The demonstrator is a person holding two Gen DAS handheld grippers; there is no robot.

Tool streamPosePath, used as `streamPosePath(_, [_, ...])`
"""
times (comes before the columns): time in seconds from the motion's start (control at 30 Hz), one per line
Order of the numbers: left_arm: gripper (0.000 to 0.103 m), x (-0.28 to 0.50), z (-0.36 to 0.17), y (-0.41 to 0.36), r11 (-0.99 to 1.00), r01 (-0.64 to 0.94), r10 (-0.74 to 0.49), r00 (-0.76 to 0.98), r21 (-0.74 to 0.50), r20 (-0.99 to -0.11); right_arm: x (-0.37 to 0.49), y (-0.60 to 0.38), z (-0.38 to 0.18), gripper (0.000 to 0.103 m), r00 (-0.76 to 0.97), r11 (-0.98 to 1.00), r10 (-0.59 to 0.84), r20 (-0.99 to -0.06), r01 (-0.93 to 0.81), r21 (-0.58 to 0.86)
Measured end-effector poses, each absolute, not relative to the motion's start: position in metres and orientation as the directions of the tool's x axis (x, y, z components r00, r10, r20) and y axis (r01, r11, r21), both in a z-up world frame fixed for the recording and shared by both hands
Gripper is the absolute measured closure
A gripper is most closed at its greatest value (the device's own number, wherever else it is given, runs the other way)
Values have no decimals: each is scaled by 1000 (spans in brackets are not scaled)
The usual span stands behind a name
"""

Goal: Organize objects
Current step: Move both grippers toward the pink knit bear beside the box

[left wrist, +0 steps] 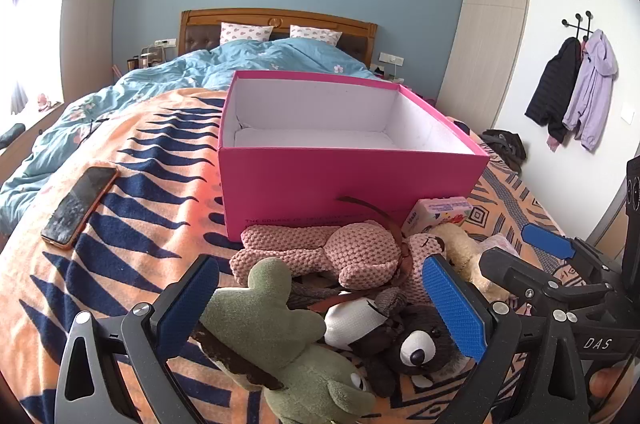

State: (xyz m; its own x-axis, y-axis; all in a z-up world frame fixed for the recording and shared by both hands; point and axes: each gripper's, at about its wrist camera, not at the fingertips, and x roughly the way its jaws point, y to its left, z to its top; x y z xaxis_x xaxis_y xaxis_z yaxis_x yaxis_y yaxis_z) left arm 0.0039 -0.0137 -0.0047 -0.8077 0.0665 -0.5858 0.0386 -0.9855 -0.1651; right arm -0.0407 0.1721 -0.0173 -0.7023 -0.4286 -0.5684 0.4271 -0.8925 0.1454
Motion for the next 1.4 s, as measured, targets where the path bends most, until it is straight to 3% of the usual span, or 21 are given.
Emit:
streamPosePath(0.87, [0, -9, -21, -51, -980, 85, 50, -776, -182, -629, -47, 163, -25, 3, -637, -858, -483, -601, 483, 177])
streamPosePath(1.27, [0, -25, -27, -51, -986, 20, 92, -760, -165, -643, -77, 134, -38, 39, -539, -820, -514, -667, 536, 199])
streamPosePath(1.4, [0, -31, -33, -52, -984, 1, 117, -743, -176, -659, -86, 128, -46, 41, -511, -822, -490, -706, 542, 178])
